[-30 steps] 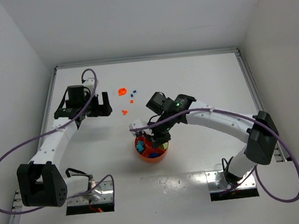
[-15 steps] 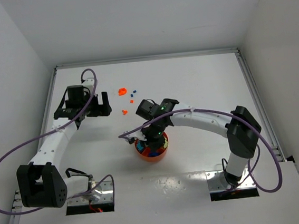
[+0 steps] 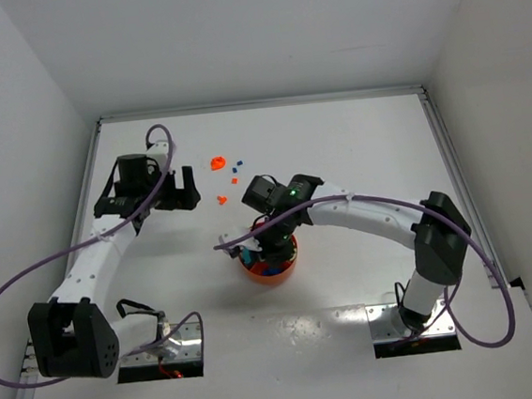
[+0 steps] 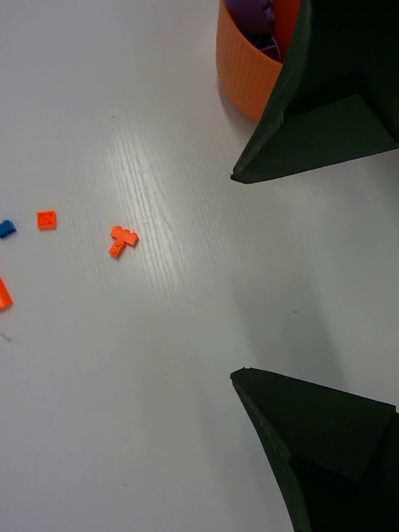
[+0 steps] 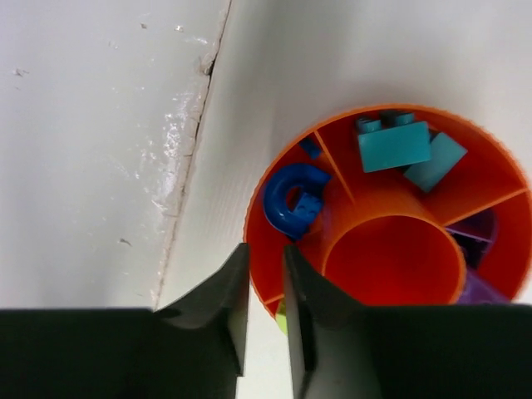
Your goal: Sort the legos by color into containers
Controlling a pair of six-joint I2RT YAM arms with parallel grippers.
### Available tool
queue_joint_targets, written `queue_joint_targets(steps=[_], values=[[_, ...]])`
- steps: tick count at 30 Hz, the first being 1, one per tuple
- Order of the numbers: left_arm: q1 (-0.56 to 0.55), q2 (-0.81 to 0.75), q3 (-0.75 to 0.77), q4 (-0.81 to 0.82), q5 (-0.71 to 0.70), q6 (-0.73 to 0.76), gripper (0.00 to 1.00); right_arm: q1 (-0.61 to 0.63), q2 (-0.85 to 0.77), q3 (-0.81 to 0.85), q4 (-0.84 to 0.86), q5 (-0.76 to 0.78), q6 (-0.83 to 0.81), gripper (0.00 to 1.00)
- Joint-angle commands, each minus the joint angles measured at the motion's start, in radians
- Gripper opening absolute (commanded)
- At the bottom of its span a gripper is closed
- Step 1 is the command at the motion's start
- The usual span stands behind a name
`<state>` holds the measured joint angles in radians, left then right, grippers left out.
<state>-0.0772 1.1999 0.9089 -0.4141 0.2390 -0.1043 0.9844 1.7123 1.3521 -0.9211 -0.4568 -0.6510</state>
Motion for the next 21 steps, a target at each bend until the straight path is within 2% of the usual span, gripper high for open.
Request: queue_joint_targets(steps=[1,4,7,10,15,18,21], values=[[-0.015,-0.085,-0.007,0.055,0.077,0.032,1.00,-0.007,-0.097,0.064,0.016,-0.037,0.008,0.19],[-0.050,-0.108,-0.007,0.095,0.123,0.032,0.94,-0.018,-0.147,0.084,0.089,-0.010,0.088,0.12],[-0.094,-0.063,0.022,0.095,0.123,0.032,0.86,-0.044,-0.157,0.093,0.203,0.085,0.235,0.12],[-0.125,0.003,0.057,0.127,0.105,0.032,0.69,-0.096,-0.117,0.113,0.301,0.193,0.379,0.12],[-0.180,0.174,0.185,0.127,-0.007,0.008,0.69,-0.261,-0.025,0.188,0.355,0.262,0.588,0.22],[-0.210,0.305,0.290,0.127,-0.056,-0.052,0.69,-0.363,0.032,0.225,0.364,0.262,0.651,0.33],[-0.262,0.429,0.396,0.118,-0.128,-0.090,0.69,-0.447,0.059,0.234,0.364,0.235,0.680,0.38]])
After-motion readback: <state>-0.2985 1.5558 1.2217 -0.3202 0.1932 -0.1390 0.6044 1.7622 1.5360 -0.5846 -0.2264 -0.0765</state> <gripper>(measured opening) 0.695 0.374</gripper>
